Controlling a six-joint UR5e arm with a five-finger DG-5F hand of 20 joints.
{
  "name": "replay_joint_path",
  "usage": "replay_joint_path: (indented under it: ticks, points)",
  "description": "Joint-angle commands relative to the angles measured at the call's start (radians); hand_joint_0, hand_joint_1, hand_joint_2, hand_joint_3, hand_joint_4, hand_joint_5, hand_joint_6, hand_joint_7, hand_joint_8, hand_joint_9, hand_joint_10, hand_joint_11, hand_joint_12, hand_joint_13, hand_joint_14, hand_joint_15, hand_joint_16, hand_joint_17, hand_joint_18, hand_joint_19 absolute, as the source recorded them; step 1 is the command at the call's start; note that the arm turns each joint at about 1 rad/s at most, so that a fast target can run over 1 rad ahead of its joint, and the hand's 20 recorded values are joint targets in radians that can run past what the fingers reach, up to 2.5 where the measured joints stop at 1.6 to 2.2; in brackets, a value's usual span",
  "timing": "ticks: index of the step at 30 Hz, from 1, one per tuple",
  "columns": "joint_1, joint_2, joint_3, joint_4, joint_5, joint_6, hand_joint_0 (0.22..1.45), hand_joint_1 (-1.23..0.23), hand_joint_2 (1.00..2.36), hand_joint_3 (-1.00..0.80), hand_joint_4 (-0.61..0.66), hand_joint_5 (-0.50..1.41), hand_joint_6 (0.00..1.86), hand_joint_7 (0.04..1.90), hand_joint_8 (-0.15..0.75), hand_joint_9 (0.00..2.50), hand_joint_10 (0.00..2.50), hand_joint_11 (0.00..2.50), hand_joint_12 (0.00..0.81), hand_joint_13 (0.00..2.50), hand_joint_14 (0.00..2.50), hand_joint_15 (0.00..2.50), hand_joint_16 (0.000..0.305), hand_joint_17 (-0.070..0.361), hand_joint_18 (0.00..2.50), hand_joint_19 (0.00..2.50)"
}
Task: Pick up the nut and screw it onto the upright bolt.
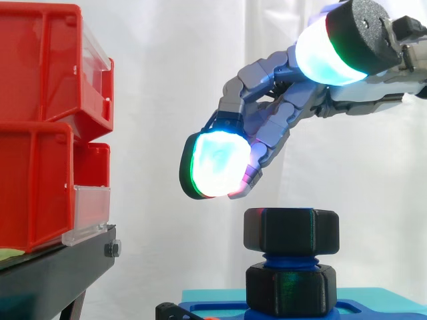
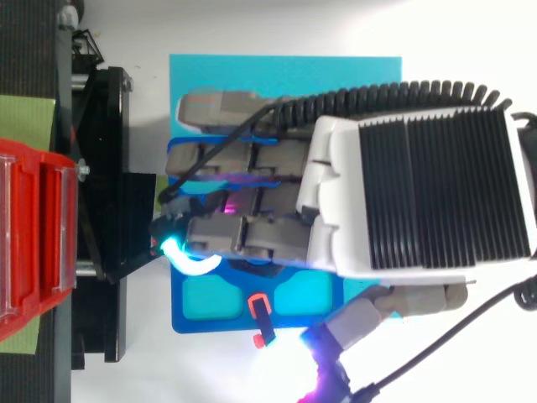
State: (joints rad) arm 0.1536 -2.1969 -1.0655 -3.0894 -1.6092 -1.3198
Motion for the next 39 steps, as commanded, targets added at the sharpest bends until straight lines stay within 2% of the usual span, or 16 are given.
replay_joint_path:
  ticks: [1, 6, 11, 27, 35, 39]
  points:
    - [0.012, -0.001, -0.002, 0.003, 0.009, -0.001, 0.52, -0.16, 1.0, -0.5, 0.23, -0.11, 0.5, 0.79, 0.249, 0.69, 0.0, 0.0, 0.313, 0.38, 0.0, 0.0, 0.03, 0.068, 0.0, 0.0]
    - [0.021, -0.001, -0.028, 0.026, 0.023, 0.001, 0.52, -0.16, 1.0, -0.5, 0.23, -0.11, 0.5, 0.79, 0.252, 0.69, 0.0, 0.0, 0.313, 0.38, 0.0, 0.0, 0.03, 0.068, 0.0, 0.0]
    - [0.023, 0.0, -0.03, 0.028, 0.023, 0.001, 0.52, -0.16, 1.0, -0.5, 0.24, -0.11, 0.5, 0.81, 0.253, 0.69, 0.0, 0.0, 0.312, 0.39, 0.0, 0.0, 0.03, 0.068, 0.0, 0.0]
    - [0.009, -0.001, -0.03, 0.005, 0.023, -0.003, 0.52, -0.17, 1.0, -0.5, 0.26, -0.09, 0.5, 0.91, 0.26, 0.7, 0.0, 0.0, 0.306, 0.41, 0.0, 0.0, 0.028, 0.064, 0.0, 0.0]
    - [-0.005, 0.0, -0.031, 0.003, 0.02, -0.013, 0.53, -0.17, 1.0, -0.5, 0.29, -0.08, 0.5, 0.99, 0.264, 0.72, 0.0, 0.0, 0.3, 0.42, 0.0, 0.0, 0.027, 0.062, 0.0, 0.0]
    - [-0.017, 0.0, -0.031, 0.003, 0.017, -0.022, 0.53, -0.17, 1.0, -0.5, 0.28, -0.07, 0.5, 1.03, 0.265, 0.72, 0.0, 0.0, 0.298, 0.43, 0.0, 0.0, 0.027, 0.06, 0.0, 0.0]
